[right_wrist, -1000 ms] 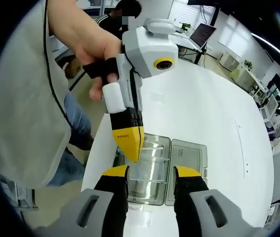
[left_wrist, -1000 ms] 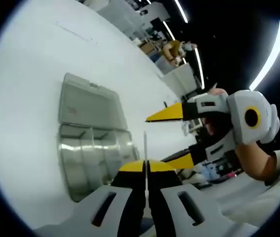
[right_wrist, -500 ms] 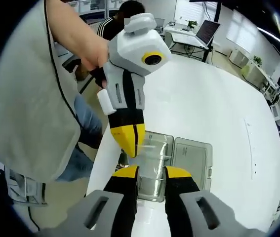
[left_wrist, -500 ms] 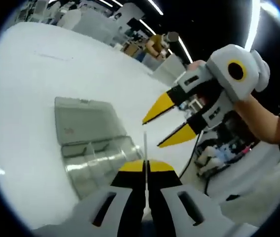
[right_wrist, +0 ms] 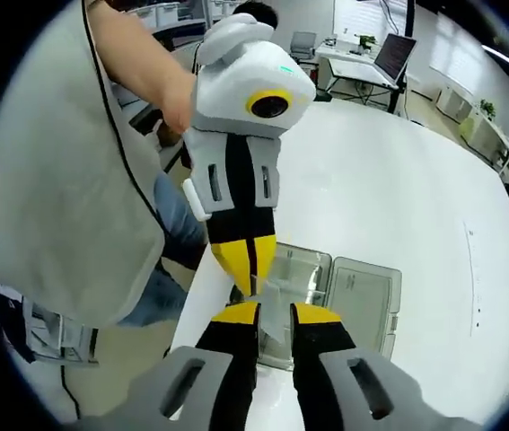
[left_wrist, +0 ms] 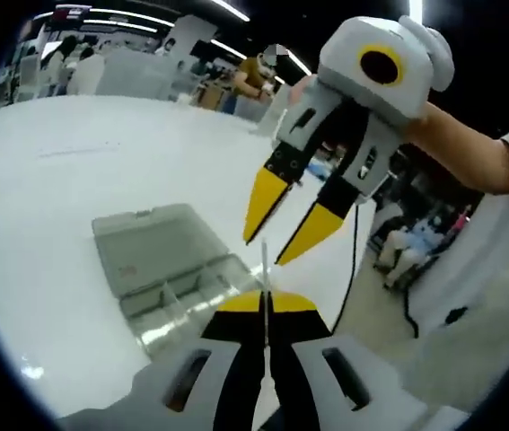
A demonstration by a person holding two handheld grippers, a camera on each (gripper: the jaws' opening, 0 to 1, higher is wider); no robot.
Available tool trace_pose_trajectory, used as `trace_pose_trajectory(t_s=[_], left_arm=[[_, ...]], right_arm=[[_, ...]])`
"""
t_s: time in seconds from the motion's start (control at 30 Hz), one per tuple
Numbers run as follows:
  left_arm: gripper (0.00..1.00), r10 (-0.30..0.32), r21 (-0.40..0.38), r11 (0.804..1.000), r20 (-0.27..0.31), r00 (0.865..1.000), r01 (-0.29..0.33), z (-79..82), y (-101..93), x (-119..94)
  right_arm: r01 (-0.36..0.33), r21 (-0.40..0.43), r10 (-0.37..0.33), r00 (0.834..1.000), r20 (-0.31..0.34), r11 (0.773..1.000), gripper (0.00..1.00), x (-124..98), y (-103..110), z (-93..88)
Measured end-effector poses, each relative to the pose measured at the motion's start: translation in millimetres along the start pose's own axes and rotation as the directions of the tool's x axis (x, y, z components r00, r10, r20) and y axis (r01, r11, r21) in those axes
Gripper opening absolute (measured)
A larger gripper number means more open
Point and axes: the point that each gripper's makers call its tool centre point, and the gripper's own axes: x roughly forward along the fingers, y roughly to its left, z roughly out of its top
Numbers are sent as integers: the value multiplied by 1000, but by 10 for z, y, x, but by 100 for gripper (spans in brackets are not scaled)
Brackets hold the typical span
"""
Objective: Insert the divider into the dual guide fixture by aligning both edges with the guide slots and pushing it downward to the bottom, including one-sided entry, uneven engagement, binding, and posture correction.
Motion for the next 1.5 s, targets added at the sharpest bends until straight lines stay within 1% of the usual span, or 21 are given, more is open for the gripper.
trace_pose_trajectory(t_s=[0.13,0.27,0.43,0.5,0.57,0.87,1.0,1.07,1.1,1.13,1.17,1.27,1.3,1.37,1.47,1.5], left_arm=[[0,2,44,999,-2,1000,-1,10,-11,-5],[0,-1,62,998,3,1000,0,17,-11,-16],[0,-6,91,996,11,1000,5,30,-27,-27],[0,-9,111,994,4,1000,8,20,-31,-25],[0,-12,120,993,2,1000,12,15,-43,-24],[0,-16,161,987,-1,1000,16,-21,-35,-17],[0,-19,190,982,-11,1000,21,-48,-50,-5],[0,-20,191,981,-12,1000,22,-46,-47,-1],[0,-20,190,981,-14,1000,22,-50,-43,1],[0,-20,191,981,-15,1000,22,-51,-35,4],[0,-21,187,982,-16,1000,23,-51,-25,10],[0,-24,192,981,-27,999,29,-72,-32,32],[0,-24,191,981,-27,999,29,-72,-33,42],[0,-22,190,981,-29,999,27,-74,-30,49],[0,-20,189,982,-34,999,26,-71,-23,68],[0,-20,190,982,-37,999,26,-72,-23,73]], right_arm=[[-18,5,18,1000,-1,1000,7,-4,8,0],[-49,16,49,999,-13,999,4,-3,34,-40],[-74,23,75,997,-15,997,4,7,62,-49],[-89,32,89,996,-16,996,4,13,81,-50],[-88,14,88,996,-17,996,1,17,77,-53],[-116,34,117,993,-18,993,0,58,121,-70],[-134,67,136,991,-16,989,0,65,162,-82],[-130,134,134,991,-15,982,0,67,168,-88],[-126,109,128,992,-14,986,0,69,154,-79],[-122,107,125,992,-15,987,0,71,155,-78],[-118,134,123,992,-29,984,0,69,179,-83],[-116,132,122,992,-43,984,0,71,194,-82],[-109,141,117,992,-48,984,0,68,182,-95],[-97,188,107,993,-47,977,0,59,181,-94],[-88,203,102,993,-56,975,0,53,186,-107],[-85,238,102,993,-60,968,0,50,200,-111]])
